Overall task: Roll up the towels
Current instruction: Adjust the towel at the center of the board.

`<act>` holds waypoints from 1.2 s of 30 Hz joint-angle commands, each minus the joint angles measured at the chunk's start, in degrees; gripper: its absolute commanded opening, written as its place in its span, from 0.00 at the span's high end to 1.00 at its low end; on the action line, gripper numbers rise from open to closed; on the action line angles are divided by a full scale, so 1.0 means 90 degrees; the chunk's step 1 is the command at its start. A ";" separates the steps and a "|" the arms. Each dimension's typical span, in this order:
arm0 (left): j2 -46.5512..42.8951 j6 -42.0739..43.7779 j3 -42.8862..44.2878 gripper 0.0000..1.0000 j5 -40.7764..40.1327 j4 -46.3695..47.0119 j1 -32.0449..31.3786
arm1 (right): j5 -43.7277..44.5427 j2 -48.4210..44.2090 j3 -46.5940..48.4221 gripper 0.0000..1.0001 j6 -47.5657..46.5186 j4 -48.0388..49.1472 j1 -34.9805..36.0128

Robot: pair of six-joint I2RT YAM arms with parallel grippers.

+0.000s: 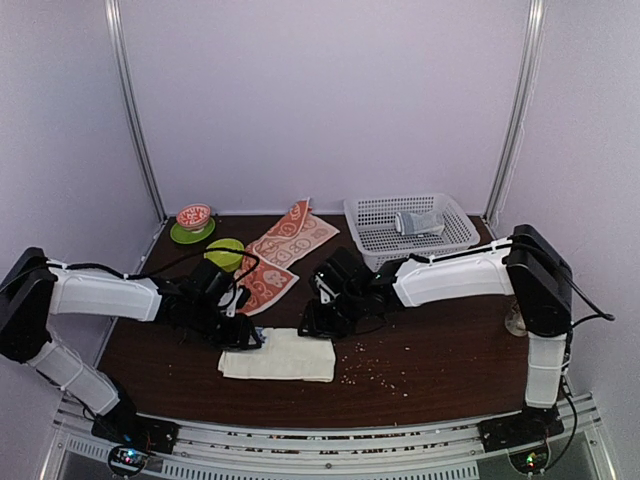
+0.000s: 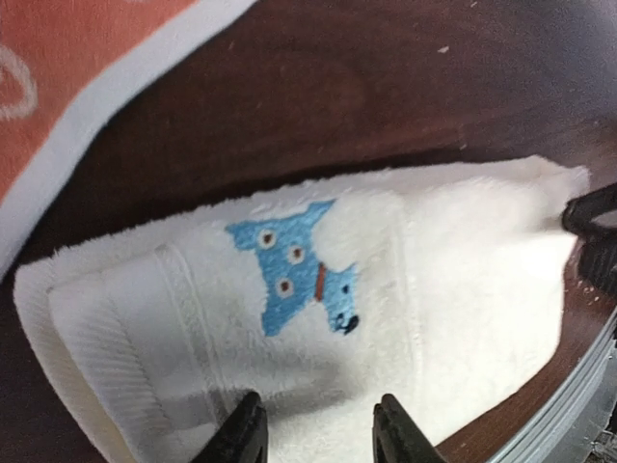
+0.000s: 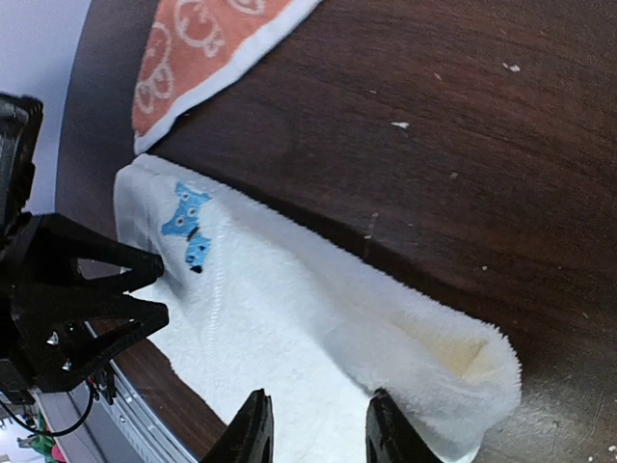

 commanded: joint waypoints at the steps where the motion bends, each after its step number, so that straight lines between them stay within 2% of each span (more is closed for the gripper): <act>1: 0.0344 -0.0137 -0.0263 0.62 0.0085 0.0565 -0.0008 | -0.0218 0.0139 -0.0243 0.66 0.0409 0.0315 -0.0293; 10: 0.0594 -0.0186 -0.0535 0.66 -0.0343 0.0387 -0.0005 | -0.0068 0.0193 -0.0542 0.64 0.0452 0.0150 -0.0748; 13: 0.0322 -0.0120 -0.0518 0.60 -0.0362 0.0233 -0.0005 | -0.0298 -0.0099 -0.0295 0.58 0.0163 0.0051 -0.0730; 16: -0.0072 -0.0043 -0.0292 0.50 -0.0316 -0.0058 -0.0005 | -0.0202 -0.0662 -0.0154 0.54 -0.0159 -0.0260 -0.0620; 18: -0.0376 0.0037 -0.0087 0.43 -0.0263 -0.0346 -0.0012 | -0.0243 -0.0956 -0.0200 0.54 -0.0252 -0.0358 -0.0483; 21: -0.0756 0.0201 0.0254 0.39 -0.0294 -0.0716 -0.0005 | -0.0381 -0.1128 -0.0314 0.54 -0.0315 -0.0401 -0.0115; 25: -0.0895 0.0332 0.0665 0.38 -0.0608 -0.1129 -0.0005 | -0.0536 -0.0908 -0.0552 0.56 -0.0209 -0.0142 0.0312; 30: -0.1045 0.0205 0.0626 0.40 -0.0781 -0.1082 -0.0005 | -0.0459 -0.0476 -0.0839 0.58 0.0110 0.0286 0.0371; 36: -0.1095 0.0172 0.0502 0.41 -0.0807 -0.1057 -0.0003 | -0.0115 -0.0247 -0.1028 0.58 -0.0046 -0.0212 0.0289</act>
